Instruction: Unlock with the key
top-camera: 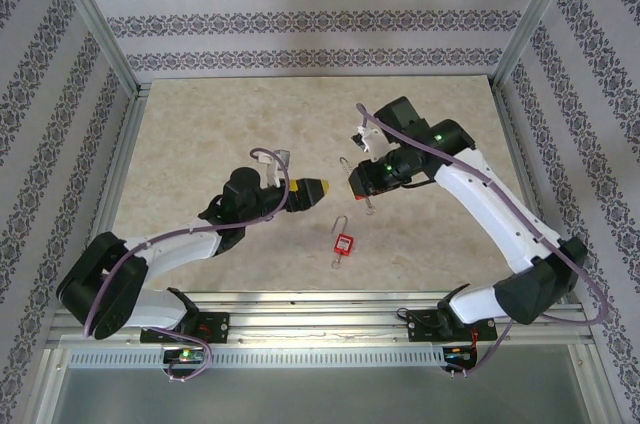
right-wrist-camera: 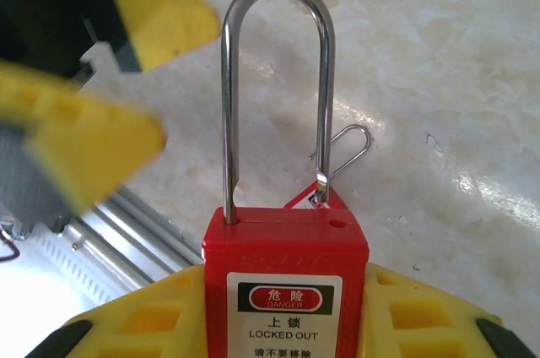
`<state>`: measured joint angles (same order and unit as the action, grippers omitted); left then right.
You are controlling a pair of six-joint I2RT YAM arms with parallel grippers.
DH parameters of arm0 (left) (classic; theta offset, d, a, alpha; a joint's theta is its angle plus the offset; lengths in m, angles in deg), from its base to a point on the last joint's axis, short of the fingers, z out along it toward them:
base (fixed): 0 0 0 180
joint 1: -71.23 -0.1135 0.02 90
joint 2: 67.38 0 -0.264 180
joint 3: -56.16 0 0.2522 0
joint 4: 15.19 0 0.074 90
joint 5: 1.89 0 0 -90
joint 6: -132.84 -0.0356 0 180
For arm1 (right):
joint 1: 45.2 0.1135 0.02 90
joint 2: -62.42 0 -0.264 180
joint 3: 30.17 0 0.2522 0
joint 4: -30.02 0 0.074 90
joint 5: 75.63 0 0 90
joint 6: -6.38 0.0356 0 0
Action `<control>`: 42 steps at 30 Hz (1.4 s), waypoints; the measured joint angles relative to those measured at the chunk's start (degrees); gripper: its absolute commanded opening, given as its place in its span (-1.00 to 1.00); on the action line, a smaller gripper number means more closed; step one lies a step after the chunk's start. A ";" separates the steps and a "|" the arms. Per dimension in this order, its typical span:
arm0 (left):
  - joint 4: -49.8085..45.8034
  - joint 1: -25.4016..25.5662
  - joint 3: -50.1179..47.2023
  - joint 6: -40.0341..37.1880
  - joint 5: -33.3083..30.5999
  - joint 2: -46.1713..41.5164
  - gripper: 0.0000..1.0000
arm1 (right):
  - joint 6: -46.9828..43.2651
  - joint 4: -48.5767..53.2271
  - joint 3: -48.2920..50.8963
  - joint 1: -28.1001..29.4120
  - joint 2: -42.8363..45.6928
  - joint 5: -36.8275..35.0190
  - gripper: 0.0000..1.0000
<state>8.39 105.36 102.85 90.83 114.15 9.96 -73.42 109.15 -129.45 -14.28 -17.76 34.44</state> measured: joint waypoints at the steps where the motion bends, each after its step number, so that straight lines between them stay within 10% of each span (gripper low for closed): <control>1: 0.74 -0.55 0.35 1.90 0.13 0.61 0.81 | -0.57 0.09 0.26 0.02 0.92 0.50 -0.86; 14: 3.54 -0.70 10.56 11.47 4.33 7.82 0.29 | -3.34 1.25 1.44 0.85 3.54 8.55 -0.90; 30: 31.39 1.84 3.28 21.75 6.82 16.48 0.26 | -2.86 0.17 1.53 0.70 2.58 12.22 -0.91; 42: 33.79 2.16 0.90 21.51 6.54 13.64 0.42 | -2.62 -1.01 1.51 -0.07 2.49 14.51 -0.94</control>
<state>42.18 107.52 103.75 112.34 120.68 23.60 -76.04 108.14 -127.94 -14.35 -15.27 48.96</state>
